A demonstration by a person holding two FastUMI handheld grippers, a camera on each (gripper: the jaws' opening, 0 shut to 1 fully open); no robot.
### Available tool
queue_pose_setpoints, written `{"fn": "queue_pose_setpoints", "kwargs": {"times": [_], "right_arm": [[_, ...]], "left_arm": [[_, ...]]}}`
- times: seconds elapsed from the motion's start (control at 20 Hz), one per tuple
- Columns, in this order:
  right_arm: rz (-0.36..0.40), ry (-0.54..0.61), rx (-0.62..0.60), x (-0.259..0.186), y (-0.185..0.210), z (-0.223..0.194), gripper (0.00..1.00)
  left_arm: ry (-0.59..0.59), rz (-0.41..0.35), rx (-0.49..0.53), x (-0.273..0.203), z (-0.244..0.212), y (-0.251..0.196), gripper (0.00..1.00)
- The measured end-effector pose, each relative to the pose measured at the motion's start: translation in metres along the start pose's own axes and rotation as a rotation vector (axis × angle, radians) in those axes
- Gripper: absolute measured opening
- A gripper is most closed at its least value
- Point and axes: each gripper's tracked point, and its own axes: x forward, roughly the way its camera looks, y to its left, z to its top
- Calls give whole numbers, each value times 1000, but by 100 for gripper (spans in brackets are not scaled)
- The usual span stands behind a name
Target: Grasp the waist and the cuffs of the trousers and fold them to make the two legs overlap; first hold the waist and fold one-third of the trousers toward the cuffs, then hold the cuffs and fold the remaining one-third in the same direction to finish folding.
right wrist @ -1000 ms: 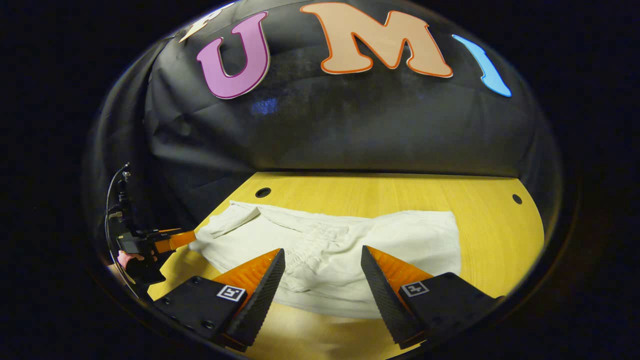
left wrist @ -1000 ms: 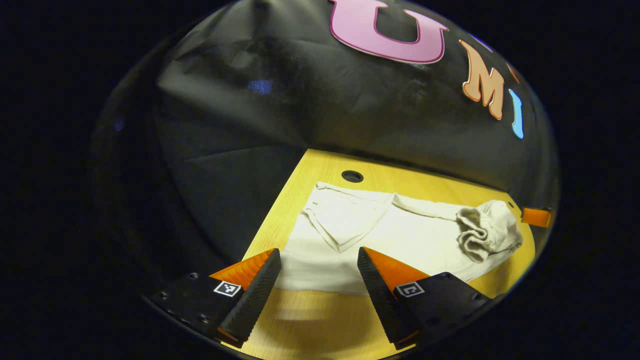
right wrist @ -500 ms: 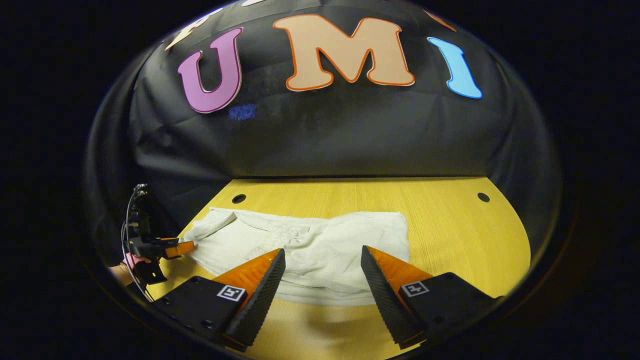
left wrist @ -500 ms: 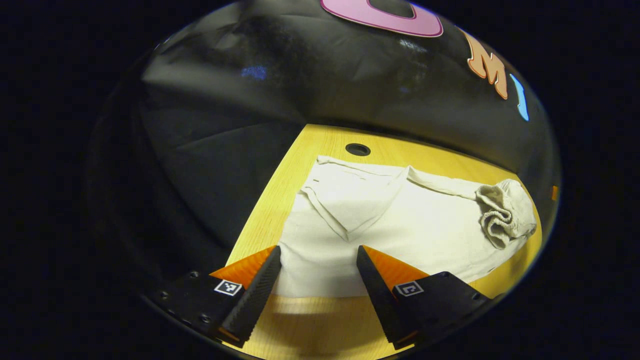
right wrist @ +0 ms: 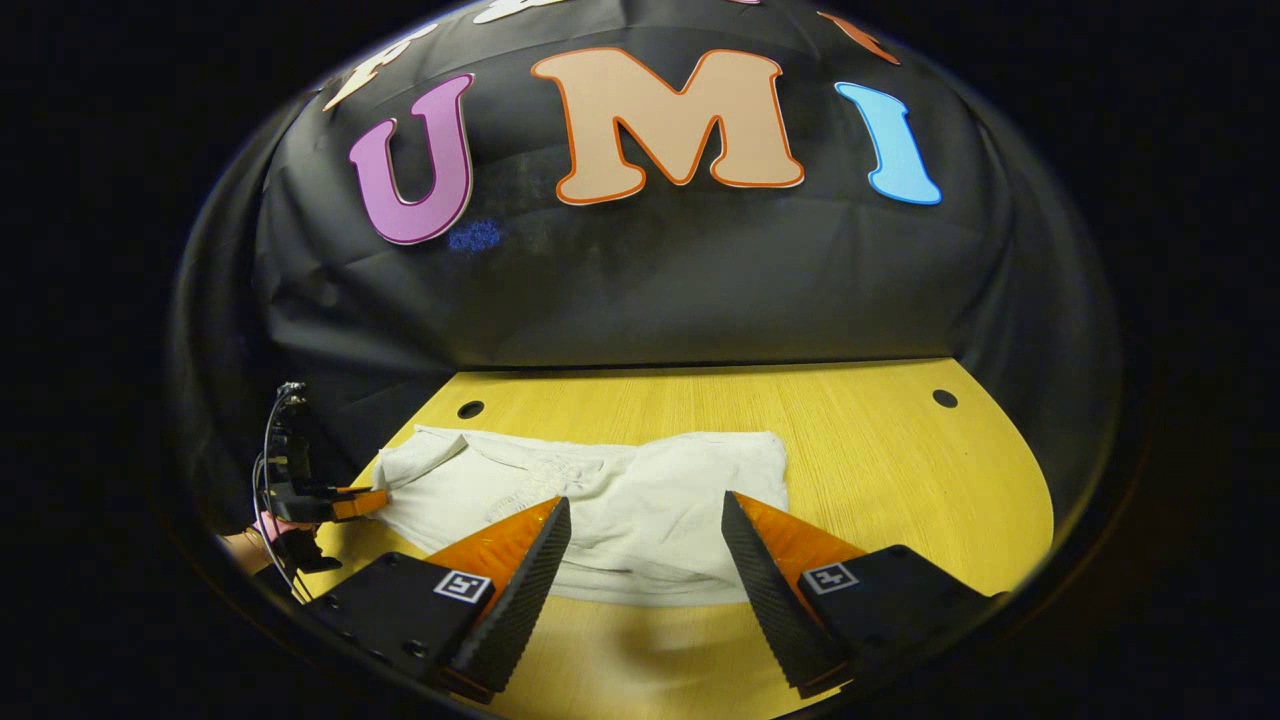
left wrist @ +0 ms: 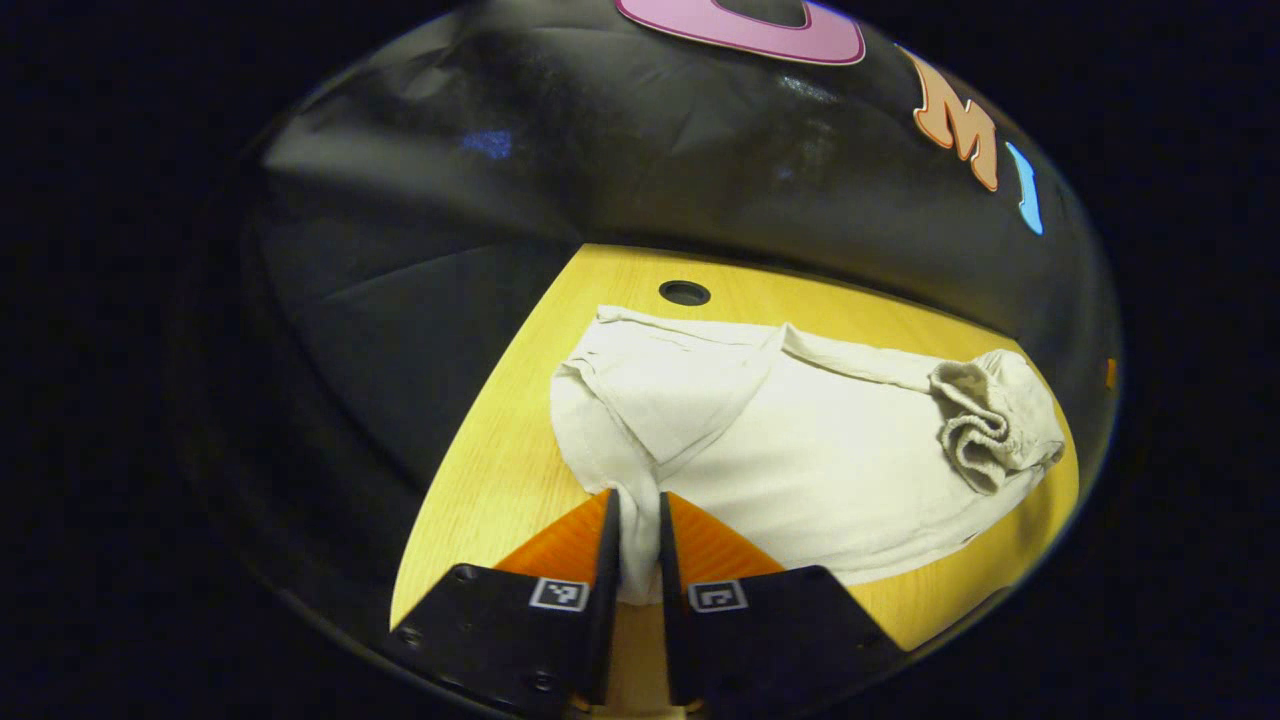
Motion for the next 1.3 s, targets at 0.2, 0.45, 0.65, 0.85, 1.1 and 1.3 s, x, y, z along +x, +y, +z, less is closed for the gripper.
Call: {"fn": "queue_pose_setpoints", "kwargs": {"times": [0.2, 0.45, 0.65, 0.85, 1.1, 1.3], "right_arm": [[-3, 7, 23, -4, -5, -4, 92], [-12, -3, 28, -9, -14, 0, 92], [-12, -5, 33, -14, -26, 3, 92], [0, -6, 48, -17, -40, 4, 92], [15, 8, 58, -21, -64, -1, 92], [31, 14, 77, -26, -85, -5, 97]], "left_arm": [[-26, -1, -61, -2, 7, 2, 0], [-57, -33, -155, -17, 25, -14, 0], [-137, -69, -173, -37, 61, -47, 0], [-210, -162, -158, -60, 102, -104, 0], [-283, -309, -119, -84, 149, -206, 0], [-307, -378, 5, -96, 165, -284, 0]]}}
